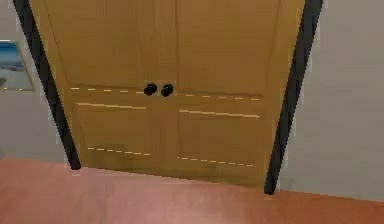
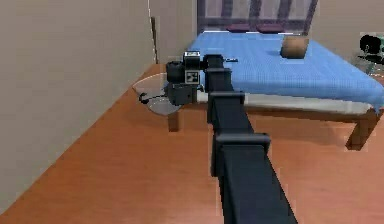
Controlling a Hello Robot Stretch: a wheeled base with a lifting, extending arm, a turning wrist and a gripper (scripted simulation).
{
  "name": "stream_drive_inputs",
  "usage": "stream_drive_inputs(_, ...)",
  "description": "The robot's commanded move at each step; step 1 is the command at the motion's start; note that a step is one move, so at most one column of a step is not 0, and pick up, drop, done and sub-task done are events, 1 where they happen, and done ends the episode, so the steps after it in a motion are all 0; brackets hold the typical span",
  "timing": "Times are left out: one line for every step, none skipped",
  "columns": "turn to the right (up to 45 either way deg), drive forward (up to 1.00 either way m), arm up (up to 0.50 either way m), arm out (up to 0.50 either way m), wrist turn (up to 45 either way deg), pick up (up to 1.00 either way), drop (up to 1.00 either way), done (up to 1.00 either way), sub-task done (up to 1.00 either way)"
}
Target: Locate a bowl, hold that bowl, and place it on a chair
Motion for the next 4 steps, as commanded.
stream_drive_inputs(-33.0, 0.00, 0.00, 0.00, 0.0, 0.00, 0.00, 0.00, 0.00)
stream_drive_inputs(45.0, 0.00, 0.00, 0.00, 0.0, 0.00, 0.00, 0.00, 0.00)
stream_drive_inputs(45.0, 0.00, 0.00, 0.00, 0.0, 0.00, 0.00, 0.00, 0.00)
stream_drive_inputs(33.0, 0.00, 0.00, 0.00, 0.0, 0.00, 0.00, 0.00, 0.00)
